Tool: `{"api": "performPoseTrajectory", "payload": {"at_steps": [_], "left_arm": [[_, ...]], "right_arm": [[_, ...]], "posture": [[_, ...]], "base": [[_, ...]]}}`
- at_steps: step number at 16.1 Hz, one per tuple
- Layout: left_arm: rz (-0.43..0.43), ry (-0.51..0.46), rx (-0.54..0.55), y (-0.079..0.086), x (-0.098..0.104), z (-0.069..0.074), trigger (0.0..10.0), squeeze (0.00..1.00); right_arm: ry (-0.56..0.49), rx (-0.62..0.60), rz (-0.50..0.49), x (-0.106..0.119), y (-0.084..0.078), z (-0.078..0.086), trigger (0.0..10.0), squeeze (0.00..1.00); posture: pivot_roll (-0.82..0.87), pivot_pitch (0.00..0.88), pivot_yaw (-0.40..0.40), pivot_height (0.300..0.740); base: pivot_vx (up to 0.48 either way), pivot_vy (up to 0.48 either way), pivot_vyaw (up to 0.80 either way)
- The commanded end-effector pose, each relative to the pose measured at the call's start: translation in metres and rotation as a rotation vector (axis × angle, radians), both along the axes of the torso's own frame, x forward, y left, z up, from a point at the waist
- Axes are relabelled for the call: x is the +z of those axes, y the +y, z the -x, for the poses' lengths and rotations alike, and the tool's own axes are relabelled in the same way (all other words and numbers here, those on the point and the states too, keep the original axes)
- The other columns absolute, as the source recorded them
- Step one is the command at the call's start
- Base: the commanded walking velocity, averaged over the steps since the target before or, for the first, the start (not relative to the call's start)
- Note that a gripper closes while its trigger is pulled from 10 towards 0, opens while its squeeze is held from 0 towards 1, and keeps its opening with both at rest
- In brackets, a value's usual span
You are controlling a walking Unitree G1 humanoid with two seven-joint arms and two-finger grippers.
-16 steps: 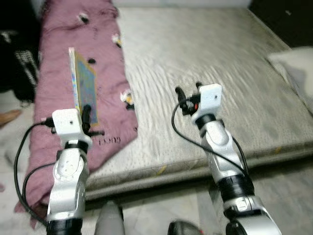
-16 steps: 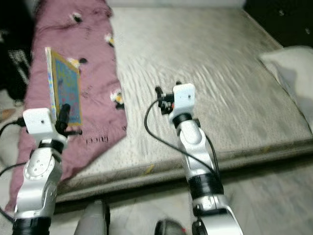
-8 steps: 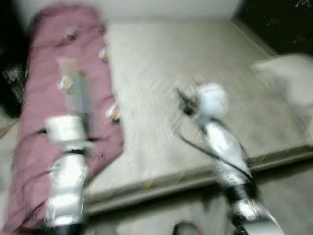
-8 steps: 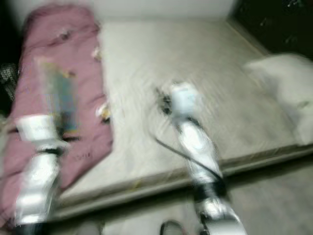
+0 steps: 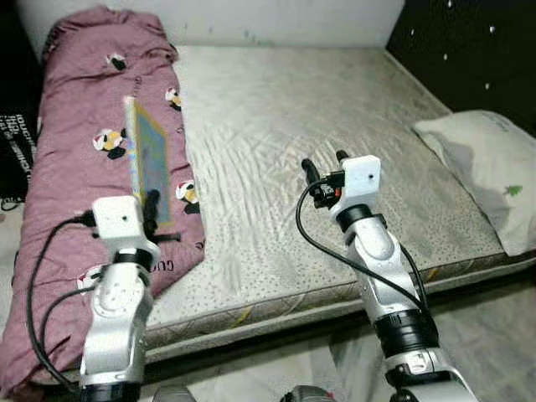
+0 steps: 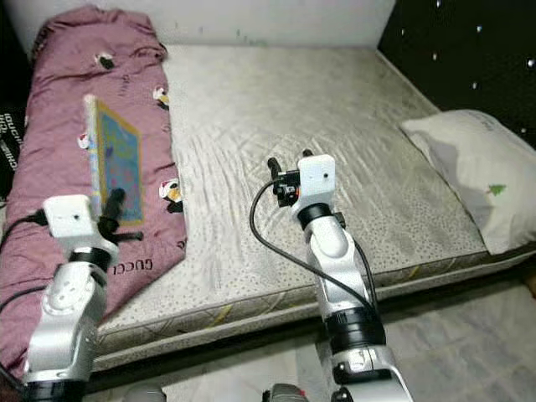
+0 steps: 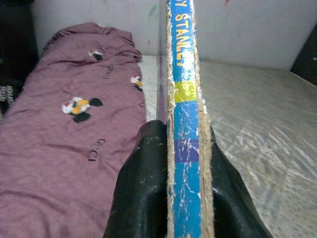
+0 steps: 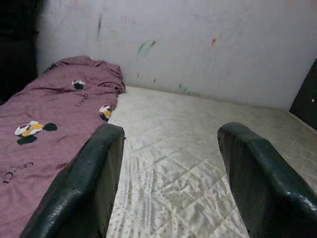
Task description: Clean up the room
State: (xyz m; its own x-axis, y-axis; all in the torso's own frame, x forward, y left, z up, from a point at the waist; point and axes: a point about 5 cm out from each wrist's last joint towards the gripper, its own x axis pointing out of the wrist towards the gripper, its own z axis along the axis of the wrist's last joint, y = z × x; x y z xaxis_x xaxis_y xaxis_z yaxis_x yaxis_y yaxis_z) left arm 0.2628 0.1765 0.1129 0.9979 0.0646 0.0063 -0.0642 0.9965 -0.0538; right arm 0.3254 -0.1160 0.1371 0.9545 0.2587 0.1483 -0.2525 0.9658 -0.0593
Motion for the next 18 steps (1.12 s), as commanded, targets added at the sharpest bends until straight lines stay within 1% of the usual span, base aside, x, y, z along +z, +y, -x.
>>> {"api": "performPoseTrajectory", "payload": {"at_steps": [1, 4, 8, 10, 12, 14, 15, 16, 18], "left_arm": [[-0.006, -0.042, -0.029, -0.009, 0.008, 0.002, 10.0, 0.0], [-0.011, -0.032, -0.013, -0.01, 0.005, 0.006, 10.0, 0.0], [0.005, -0.024, -0.046, -0.017, 0.005, 0.013, 10.0, 0.0], [0.006, -0.013, -0.062, -0.02, 0.004, 0.019, 10.0, 0.0], [0.011, 0.003, -0.061, -0.02, 0.001, 0.025, 10.0, 0.0], [0.008, 0.003, -0.06, -0.022, 0.002, 0.026, 10.0, 0.0], [0.006, 0.002, -0.058, -0.022, 0.002, 0.026, 10.0, 0.0], [0.005, -0.002, -0.044, -0.022, 0.003, 0.028, 10.0, 0.0], [0.004, -0.003, -0.029, -0.023, 0.002, 0.033, 10.0, 0.0]], "right_arm": [[-0.004, 0.003, 0.022, -0.002, -0.004, 0.005, 10.0, 0.0], [0.021, -0.01, 0.029, -0.009, -0.004, 0.012, 10.0, 0.0], [0.034, -0.029, 0.027, -0.011, -0.008, 0.019, 10.0, 0.0], [0.057, -0.03, 0.021, -0.015, -0.01, 0.025, 10.0, 0.0], [0.083, -0.036, 0.019, -0.02, -0.013, 0.03, 10.0, 0.0], [0.108, -0.026, 0.019, -0.024, -0.012, 0.033, 10.0, 0.0], [0.112, -0.025, 0.019, -0.024, -0.011, 0.033, 10.0, 0.0], [0.12, -0.011, 0.019, -0.024, -0.01, 0.032, 10.0, 0.0], [0.128, 0.032, 0.029, -0.023, -0.004, 0.028, 10.0, 0.0]], "posture": [[0.0, 0.0, -0.088, 0.74], [0.0, 0.0, -0.085, 0.74], [-0.01, 0.0, -0.082, 0.74], [-0.01, 0.0, -0.085, 0.74], [-0.01, 0.0, -0.092, 0.74], [0.01, 0.0, -0.113, 0.74], [0.01, 0.0, -0.113, 0.74], [0.03, 0.0, -0.145, 0.74], [0.04, 0.0, -0.17, 0.74]], "base": [[0.0, 0.0, 0.46], [0.0, 0.0, 0.76], [0.0, 0.0, 0.76], [0.0, 0.0, 0.63], [0.0, 0.0, 0.0], [0.0, 0.0, 0.0], [0.0, 0.0, 0.0], [0.0, 0.0, 0.0], [0.0, 0.0, 0.0]]}}
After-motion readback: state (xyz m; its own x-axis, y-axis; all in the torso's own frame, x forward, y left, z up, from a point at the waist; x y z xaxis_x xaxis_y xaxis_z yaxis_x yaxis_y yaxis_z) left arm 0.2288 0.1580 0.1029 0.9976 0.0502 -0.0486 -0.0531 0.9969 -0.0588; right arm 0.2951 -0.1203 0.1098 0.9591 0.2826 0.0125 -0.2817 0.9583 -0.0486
